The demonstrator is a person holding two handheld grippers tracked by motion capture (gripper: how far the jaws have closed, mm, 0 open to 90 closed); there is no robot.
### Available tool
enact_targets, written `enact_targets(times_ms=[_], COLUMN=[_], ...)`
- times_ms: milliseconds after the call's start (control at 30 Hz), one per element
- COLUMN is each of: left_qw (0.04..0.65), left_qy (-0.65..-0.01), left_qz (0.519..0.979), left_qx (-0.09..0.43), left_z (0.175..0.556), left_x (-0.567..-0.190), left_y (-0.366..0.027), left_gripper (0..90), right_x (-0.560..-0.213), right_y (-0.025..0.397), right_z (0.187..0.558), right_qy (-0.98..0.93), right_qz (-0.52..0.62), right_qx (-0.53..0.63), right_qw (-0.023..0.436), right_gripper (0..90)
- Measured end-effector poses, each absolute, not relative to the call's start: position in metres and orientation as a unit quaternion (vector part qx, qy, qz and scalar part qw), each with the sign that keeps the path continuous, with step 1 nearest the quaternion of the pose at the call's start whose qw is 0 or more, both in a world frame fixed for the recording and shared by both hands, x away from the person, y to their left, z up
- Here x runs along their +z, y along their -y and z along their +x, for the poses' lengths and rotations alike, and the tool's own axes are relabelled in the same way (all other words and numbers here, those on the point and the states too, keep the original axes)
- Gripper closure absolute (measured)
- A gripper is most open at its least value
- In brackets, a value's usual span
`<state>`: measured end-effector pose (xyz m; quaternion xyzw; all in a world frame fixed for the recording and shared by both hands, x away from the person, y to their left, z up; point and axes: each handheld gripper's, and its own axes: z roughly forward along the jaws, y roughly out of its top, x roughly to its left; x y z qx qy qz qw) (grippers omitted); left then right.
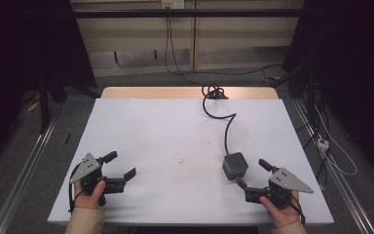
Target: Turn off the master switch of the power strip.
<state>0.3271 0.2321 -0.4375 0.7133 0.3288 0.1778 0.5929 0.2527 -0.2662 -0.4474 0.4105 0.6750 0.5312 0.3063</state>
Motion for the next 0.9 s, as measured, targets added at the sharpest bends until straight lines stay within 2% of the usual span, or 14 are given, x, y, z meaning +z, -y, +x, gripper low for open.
enact_targets(times_ms=[567,900], left_qw=[0.592,0.591], left_qy=[-0.326,-0.326], left_qz=[0.715,0.715], left_qx=[0.178,0.183], left_z=[0.3253,0.3246], left_x=[-0.4383,-0.4383], left_y=[-0.2348,-0.2373], left_gripper=[2.1,2.1], right_x=[-0.4446,-0.4417], right_y=[0.2655,0.2627], right_z=[0.2574,0.2603], right_qy=[-0.673,-0.676], right_qz=[0.411,0.407], right_qx=[0.533,0.531], right_qw=[0.307,0.308], right_gripper=[4.3,10.2])
